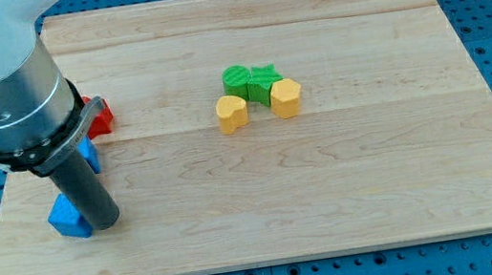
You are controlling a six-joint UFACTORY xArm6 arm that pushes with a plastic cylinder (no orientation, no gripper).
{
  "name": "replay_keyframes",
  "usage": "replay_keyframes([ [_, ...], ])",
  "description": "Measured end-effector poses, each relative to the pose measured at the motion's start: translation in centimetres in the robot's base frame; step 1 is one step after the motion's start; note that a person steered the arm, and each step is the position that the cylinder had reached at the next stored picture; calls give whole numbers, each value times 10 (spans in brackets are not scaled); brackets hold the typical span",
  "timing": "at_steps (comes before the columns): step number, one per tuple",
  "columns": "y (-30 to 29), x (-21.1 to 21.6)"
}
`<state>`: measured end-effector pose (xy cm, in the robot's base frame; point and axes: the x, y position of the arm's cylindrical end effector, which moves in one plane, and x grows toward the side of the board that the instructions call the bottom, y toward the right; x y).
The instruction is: Slide blue cube a bit left
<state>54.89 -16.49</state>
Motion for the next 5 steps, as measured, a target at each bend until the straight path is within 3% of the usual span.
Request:
replay_keyframes([
  [4,-3,-2],
  [5,26,-2],
])
